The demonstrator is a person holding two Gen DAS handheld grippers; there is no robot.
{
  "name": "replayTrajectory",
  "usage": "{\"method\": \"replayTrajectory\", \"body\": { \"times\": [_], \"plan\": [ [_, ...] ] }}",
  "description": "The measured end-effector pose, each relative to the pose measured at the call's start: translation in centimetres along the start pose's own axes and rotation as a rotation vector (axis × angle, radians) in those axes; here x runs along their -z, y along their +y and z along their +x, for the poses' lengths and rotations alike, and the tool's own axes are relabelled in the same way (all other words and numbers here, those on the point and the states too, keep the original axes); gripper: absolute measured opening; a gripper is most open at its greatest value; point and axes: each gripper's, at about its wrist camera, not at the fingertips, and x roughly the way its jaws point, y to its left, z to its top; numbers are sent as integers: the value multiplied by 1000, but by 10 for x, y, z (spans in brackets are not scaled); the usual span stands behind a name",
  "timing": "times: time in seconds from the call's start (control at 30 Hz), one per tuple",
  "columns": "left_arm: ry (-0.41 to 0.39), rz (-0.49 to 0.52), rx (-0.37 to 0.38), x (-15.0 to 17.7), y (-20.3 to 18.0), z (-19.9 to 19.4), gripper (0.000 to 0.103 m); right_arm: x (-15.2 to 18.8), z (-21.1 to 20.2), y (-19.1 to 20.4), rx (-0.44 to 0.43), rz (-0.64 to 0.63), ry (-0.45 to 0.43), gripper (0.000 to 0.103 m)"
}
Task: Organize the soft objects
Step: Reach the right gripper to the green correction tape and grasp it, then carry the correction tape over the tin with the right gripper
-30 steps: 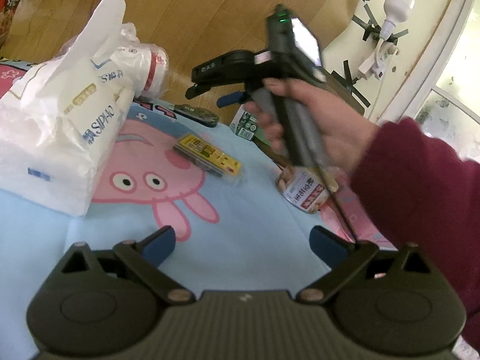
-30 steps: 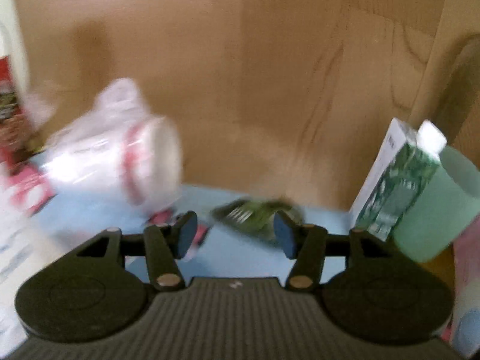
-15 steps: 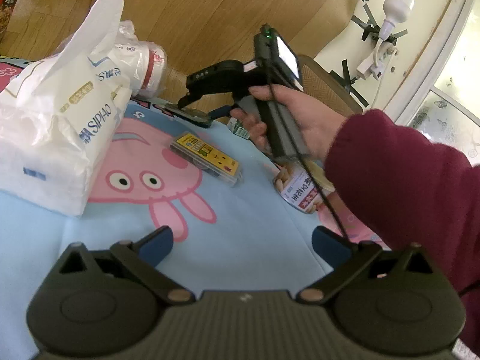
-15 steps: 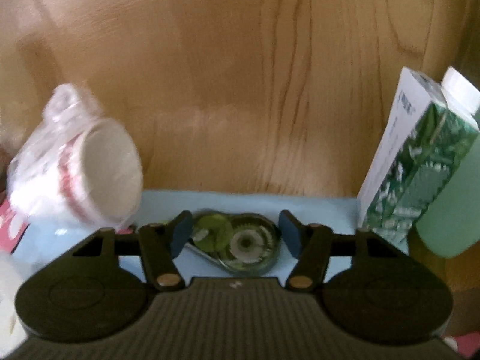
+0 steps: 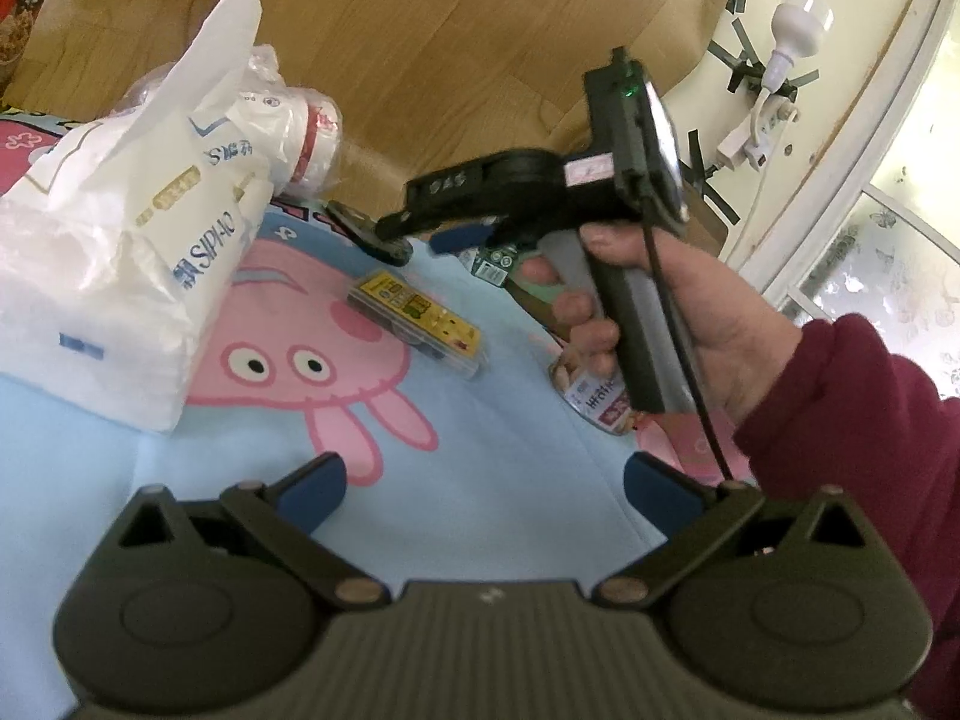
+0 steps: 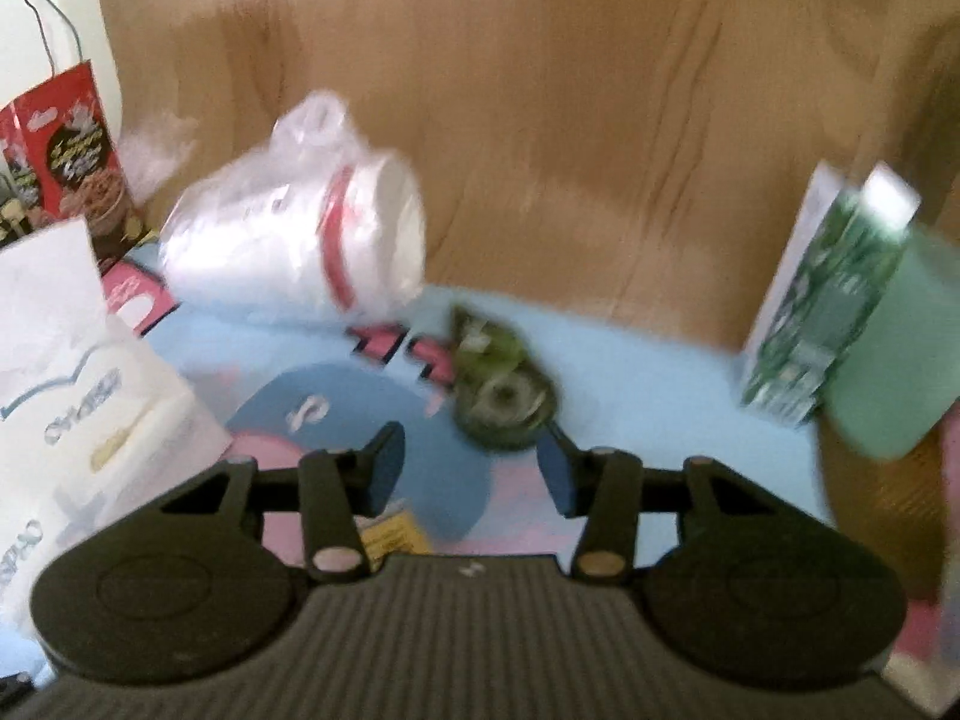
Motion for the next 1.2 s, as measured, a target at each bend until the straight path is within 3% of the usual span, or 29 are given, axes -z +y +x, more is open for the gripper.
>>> {"method": "replayTrajectory", "body": {
  "times": [0.1, 0.17, 0.23, 0.3, 0.37, 0.43, 0.53, 0.63, 0.83, 0.97, 1.13, 1.2],
  "plan": [
    [3, -2, 2, 0, 0, 0, 102, -14, 7, -6, 4, 26, -26, 56],
    [3, -3, 4, -1, 0, 0, 102, -19, 17, -11, -13, 42, -7, 66],
    [2, -6, 6, -1, 1, 0, 102, -19, 38, -13, 3, 36, 15, 69],
    [1, -7, 6, -1, 1, 0, 102, -18, 63, -16, 18, 46, 53, 68],
    [1, -5, 5, 0, 0, 0, 102, -12, 67, -16, 22, 47, 30, 52],
    [0, -5, 5, 0, 0, 0, 102, -13, 64, -14, 14, 55, 33, 52],
    [0, -3, 3, 0, 0, 0, 102, -12, 45, -8, 26, 30, 3, 52],
    [-4, -4, -5, 0, 0, -1, 102, -2, 2, -6, -46, 17, -57, 52],
    [-7, 32, -54, 1, -7, -1, 103, 71, -94, -16, -131, -37, -130, 52],
    [1, 90, -138, 4, -19, 3, 103, 140, -145, -24, -117, -24, -153, 52],
    [70, 228, -301, 9, -51, 20, 103, 193, -146, -11, 0, -31, -166, 53],
    [123, 271, -324, 12, -67, 30, 103, 204, -140, -9, 1, -30, -156, 53]
  ]
}}
